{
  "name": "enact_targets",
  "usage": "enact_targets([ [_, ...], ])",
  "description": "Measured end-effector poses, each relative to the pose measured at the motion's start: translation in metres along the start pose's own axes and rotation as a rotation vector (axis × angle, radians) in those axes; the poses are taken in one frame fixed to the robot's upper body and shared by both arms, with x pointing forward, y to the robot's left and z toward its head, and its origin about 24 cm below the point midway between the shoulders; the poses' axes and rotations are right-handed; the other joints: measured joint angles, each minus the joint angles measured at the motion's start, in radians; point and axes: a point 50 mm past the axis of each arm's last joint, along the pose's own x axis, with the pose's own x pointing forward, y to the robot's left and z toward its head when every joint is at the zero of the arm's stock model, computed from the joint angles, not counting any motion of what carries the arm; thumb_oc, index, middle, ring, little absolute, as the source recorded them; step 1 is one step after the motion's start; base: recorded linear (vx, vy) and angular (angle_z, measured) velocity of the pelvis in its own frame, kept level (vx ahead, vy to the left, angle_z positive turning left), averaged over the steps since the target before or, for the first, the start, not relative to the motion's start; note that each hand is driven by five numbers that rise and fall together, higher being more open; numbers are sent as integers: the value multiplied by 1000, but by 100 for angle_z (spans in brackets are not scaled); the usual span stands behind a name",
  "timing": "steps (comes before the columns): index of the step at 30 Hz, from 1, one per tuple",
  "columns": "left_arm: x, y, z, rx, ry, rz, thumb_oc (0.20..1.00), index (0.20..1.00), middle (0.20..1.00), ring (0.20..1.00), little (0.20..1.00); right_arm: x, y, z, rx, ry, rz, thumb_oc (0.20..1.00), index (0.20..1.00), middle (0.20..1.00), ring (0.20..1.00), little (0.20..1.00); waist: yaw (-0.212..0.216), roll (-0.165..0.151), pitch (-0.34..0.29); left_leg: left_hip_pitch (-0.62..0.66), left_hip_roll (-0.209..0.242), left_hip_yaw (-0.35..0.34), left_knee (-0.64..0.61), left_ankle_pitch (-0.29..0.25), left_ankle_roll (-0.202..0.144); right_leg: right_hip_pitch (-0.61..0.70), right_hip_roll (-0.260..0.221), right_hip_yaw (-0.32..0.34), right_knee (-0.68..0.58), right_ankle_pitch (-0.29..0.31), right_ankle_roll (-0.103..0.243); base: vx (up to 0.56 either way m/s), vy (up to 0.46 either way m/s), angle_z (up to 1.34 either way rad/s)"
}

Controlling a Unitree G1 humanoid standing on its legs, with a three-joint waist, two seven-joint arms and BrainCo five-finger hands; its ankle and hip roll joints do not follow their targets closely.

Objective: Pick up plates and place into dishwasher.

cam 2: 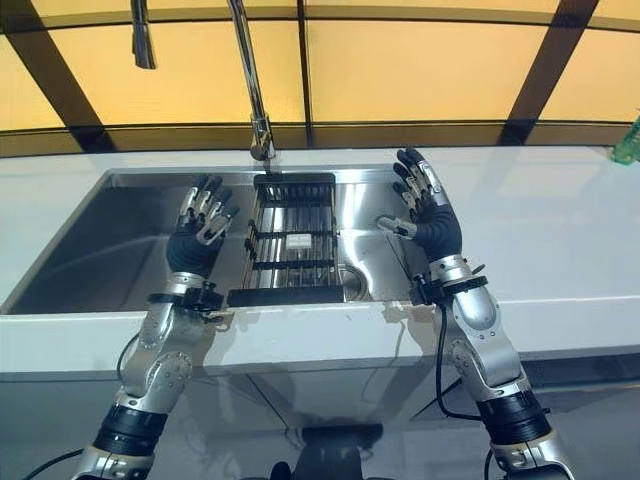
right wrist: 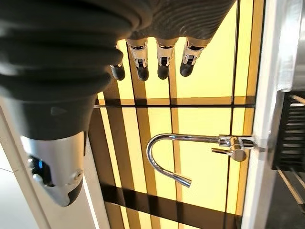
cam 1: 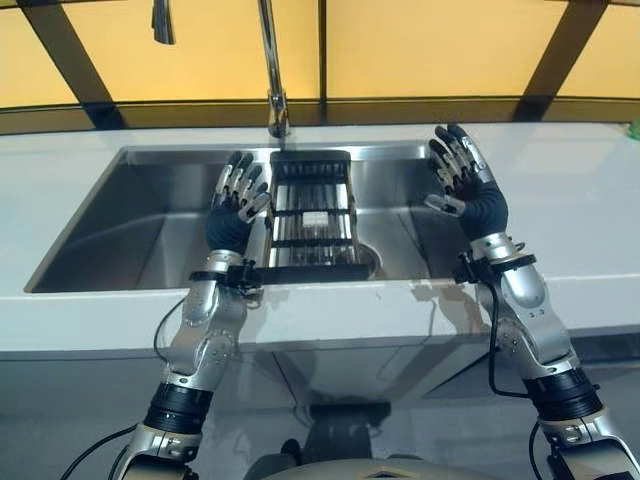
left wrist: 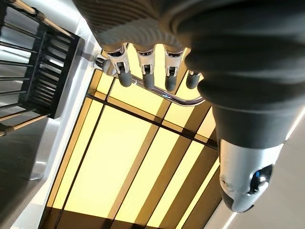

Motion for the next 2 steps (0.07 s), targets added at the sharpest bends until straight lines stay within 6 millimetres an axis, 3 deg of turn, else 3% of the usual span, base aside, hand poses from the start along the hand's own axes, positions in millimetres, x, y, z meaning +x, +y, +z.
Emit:
enact_targets([
  [2, 0, 1, 0, 11, 10, -3, 1000, 1000, 1000, 1000, 1000, 0, 0, -1, 3, 9, -2, 1000, 1000, 1000, 1000, 1000, 0, -7, -9, 3, -1, 0, -7, 1, 0, 6, 0, 0, -14, 0, 0, 22, -45, 10],
])
